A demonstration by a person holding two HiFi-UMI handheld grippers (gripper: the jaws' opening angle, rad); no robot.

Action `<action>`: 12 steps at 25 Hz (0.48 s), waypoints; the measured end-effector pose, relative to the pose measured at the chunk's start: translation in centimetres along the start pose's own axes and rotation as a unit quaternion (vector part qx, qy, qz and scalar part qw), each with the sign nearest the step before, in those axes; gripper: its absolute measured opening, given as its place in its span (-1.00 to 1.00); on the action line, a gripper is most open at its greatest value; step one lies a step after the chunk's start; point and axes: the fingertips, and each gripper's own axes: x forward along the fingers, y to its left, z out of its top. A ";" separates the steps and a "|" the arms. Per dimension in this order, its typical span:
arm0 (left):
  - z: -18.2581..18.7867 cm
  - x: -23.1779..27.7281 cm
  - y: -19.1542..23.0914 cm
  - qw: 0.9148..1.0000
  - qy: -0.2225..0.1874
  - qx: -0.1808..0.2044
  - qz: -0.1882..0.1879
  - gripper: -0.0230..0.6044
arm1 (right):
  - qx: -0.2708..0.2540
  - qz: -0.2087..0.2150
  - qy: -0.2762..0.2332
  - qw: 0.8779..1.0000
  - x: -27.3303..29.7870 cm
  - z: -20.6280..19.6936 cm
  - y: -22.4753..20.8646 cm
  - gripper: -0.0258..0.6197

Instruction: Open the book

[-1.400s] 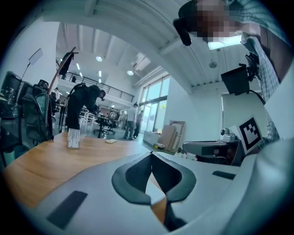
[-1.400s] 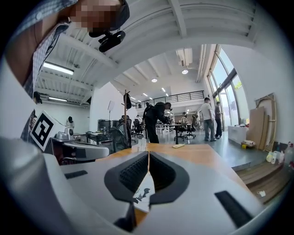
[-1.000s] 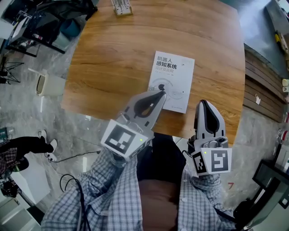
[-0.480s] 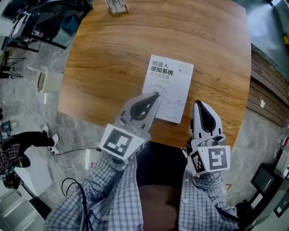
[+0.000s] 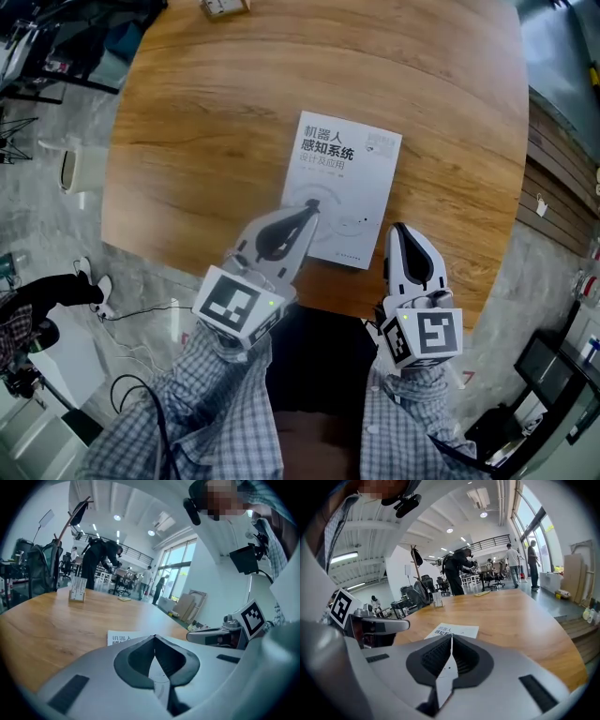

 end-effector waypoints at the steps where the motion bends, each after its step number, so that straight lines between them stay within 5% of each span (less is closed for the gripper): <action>1: -0.4 0.2 0.3 1.000 0.003 -0.001 0.001 -0.90 | 0.004 -0.002 0.009 1.000 0.3 -0.7 -0.2 -0.85; 12: -3.6 2.0 1.7 0.998 0.040 -0.040 -0.005 -0.90 | 0.024 0.003 0.138 0.990 2.3 -8.0 -0.4 -0.84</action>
